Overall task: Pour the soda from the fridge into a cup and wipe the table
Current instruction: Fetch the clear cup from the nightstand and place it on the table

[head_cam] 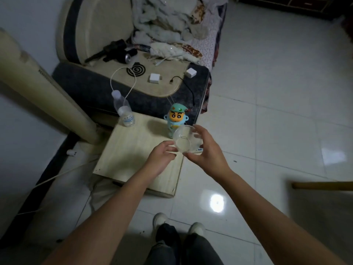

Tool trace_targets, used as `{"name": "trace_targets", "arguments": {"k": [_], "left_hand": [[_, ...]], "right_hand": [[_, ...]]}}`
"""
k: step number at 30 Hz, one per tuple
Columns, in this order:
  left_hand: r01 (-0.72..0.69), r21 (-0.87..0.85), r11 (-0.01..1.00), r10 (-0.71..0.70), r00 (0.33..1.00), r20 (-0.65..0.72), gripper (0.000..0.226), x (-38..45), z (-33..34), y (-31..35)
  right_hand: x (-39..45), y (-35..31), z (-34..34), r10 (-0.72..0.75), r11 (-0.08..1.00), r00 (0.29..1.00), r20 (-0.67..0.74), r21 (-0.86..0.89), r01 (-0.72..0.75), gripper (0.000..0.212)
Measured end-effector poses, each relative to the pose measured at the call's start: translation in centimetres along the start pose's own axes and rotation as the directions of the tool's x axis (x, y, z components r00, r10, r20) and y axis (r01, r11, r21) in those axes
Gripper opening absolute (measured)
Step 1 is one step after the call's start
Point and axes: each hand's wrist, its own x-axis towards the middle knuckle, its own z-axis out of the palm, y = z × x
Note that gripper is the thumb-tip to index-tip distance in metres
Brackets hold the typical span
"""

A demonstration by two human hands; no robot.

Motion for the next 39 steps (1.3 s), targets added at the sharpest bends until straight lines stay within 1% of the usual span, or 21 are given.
{"name": "trace_targets", "arguments": {"k": [5, 10, 16, 20, 24, 27, 33, 39], "left_hand": [[-0.017, 0.084, 0.996, 0.005, 0.989, 0.148, 0.038, -2.1, 4.8, 1.3], [-0.053, 0.180, 0.982, -0.001, 0.958, 0.286, 0.034, -4.2, 11.2, 1.1], [-0.082, 0.274, 0.958, -0.047, 0.899, 0.434, 0.035, -7.8, 19.9, -0.1], [-0.134, 0.343, 0.930, -0.077, 0.840, 0.538, 0.035, -10.4, 25.1, -1.1], [-0.215, 0.406, 0.888, -0.110, 0.758, 0.643, 0.030, -12.8, 29.8, -1.9], [-0.284, 0.431, 0.856, -0.139, 0.677, 0.723, 0.028, -14.7, 33.2, -2.5], [-0.438, 0.448, 0.779, -0.235, 0.459, 0.857, 0.030, -19.3, 39.4, -4.1], [-0.575, 0.437, 0.692, -0.351, 0.260, 0.899, 0.035, -23.9, 43.9, -6.4]], "right_hand": [[-4.9, 1.5, -3.7, 0.083, 0.996, 0.990, -0.113, 0.049, -0.078, 0.079], [-11.0, 4.0, -7.5, 0.190, 0.979, 0.960, -0.205, 0.108, -0.171, 0.079], [-19.7, 7.7, -11.4, 0.340, 0.937, 0.880, -0.331, 0.201, -0.286, 0.079], [-25.4, 9.6, -13.3, 0.436, 0.898, 0.799, -0.415, 0.262, -0.354, 0.079], [-30.7, 10.9, -14.6, 0.522, 0.853, 0.687, -0.505, 0.309, -0.421, 0.080], [-34.6, 11.5, -15.2, 0.588, 0.807, 0.577, -0.567, 0.358, -0.470, 0.079], [-42.3, 11.7, -15.3, 0.685, 0.703, 0.310, -0.659, 0.487, -0.518, 0.079], [-48.8, 11.4, -14.0, 0.727, 0.602, 0.033, -0.686, 0.613, -0.511, 0.078]]}}
